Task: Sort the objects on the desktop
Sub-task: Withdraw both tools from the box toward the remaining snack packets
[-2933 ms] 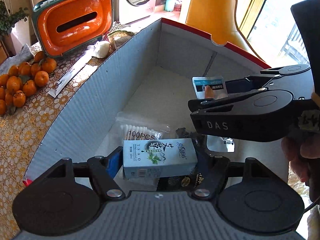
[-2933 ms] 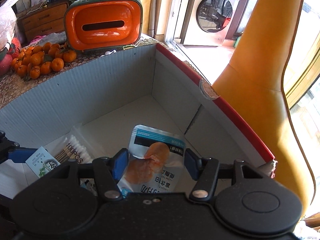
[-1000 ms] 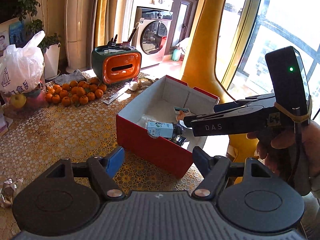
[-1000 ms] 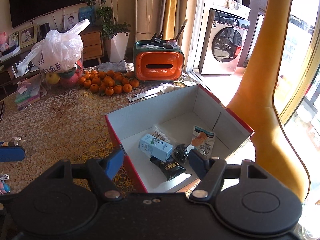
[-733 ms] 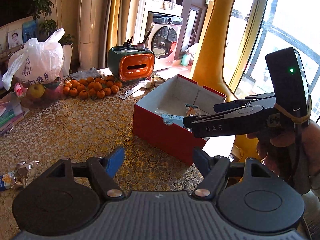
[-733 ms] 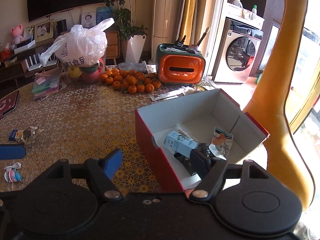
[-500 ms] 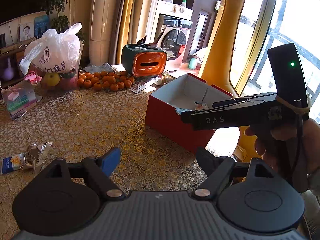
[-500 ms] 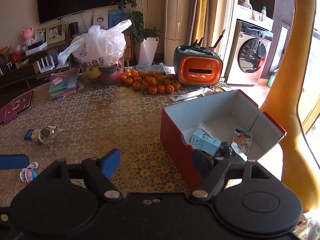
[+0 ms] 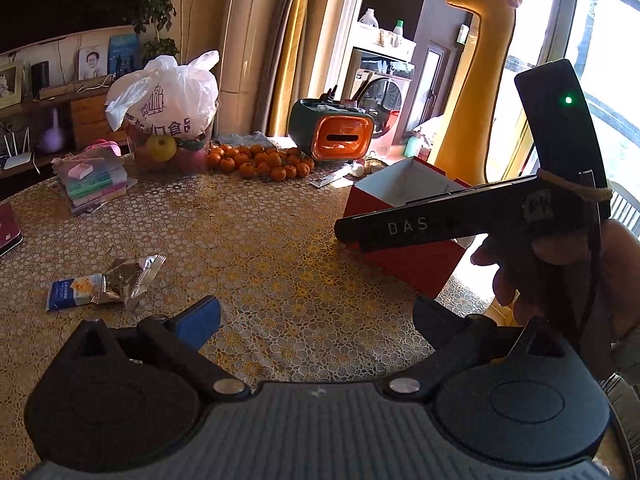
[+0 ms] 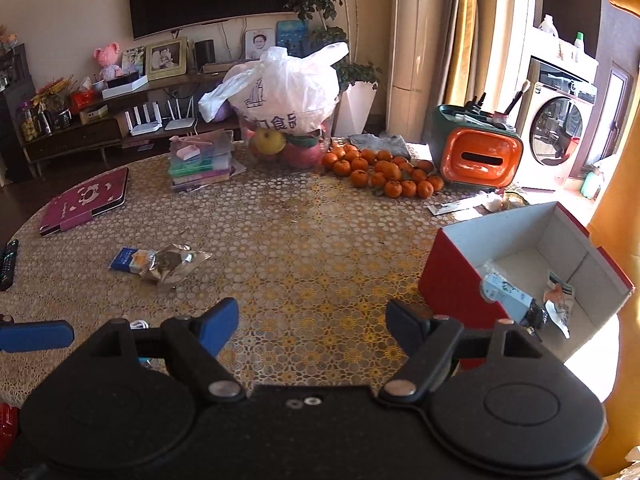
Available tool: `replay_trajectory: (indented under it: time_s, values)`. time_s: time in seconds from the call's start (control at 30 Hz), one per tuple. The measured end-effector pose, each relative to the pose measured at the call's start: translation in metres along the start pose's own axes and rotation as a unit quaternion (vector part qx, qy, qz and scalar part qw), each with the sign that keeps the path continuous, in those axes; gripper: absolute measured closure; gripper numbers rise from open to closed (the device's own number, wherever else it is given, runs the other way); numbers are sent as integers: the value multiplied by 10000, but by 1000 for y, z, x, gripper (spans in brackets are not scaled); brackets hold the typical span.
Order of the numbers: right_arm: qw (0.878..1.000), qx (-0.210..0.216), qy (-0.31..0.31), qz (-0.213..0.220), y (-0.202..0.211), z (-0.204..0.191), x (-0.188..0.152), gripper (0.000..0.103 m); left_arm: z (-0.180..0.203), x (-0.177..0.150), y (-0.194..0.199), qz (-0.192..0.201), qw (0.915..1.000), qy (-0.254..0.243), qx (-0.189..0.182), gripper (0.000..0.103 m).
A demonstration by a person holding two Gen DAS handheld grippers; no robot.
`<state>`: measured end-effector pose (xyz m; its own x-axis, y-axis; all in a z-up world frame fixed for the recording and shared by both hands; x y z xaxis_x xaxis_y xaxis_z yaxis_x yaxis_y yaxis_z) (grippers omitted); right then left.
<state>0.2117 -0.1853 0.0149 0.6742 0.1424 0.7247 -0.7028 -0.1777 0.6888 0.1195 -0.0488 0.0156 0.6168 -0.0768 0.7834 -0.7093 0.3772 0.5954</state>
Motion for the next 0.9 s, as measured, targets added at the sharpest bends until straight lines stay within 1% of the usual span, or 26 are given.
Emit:
replay_trajectory:
  time_s: [0.17, 0.3, 0.47, 0.6, 0.83, 0.9]
  values:
    - [9998, 185, 87, -46, -11, -26, 1, 22, -24, -10, 5, -3, 9997, 143, 194, 0]
    - [9994, 333, 74, -79, -21, -42, 2, 22, -47, -16, 10, 72, 9991, 193, 365, 0]
    - [9987, 477, 105, -175, -39, -63, 2, 22, -79, -20, 15, 164, 9972, 392, 616, 0]
    - [9979, 578, 142, -248, -54, -78, 5, 22, -113, -23, 13, 112, 9951, 616, 759, 0]
    - [9967, 715, 170, -352, -81, -100, 13, 22, -163, -22, 4, 128, 9914, 775, 1047, 0]
    - [9963, 745, 191, -388, -90, -105, 15, 22, -175, -23, 0, 123, 9910, 807, 1064, 0]
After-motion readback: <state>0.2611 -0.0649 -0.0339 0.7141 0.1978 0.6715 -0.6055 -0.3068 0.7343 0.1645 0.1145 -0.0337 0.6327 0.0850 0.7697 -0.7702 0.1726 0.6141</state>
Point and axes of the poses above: each gripper's, at about its wrist camera, not at the fingertips, and y roughly against the way its jaws point, z to its right, x to its top, the point moved 4 cm from there along -y, roughly the way its jaws point
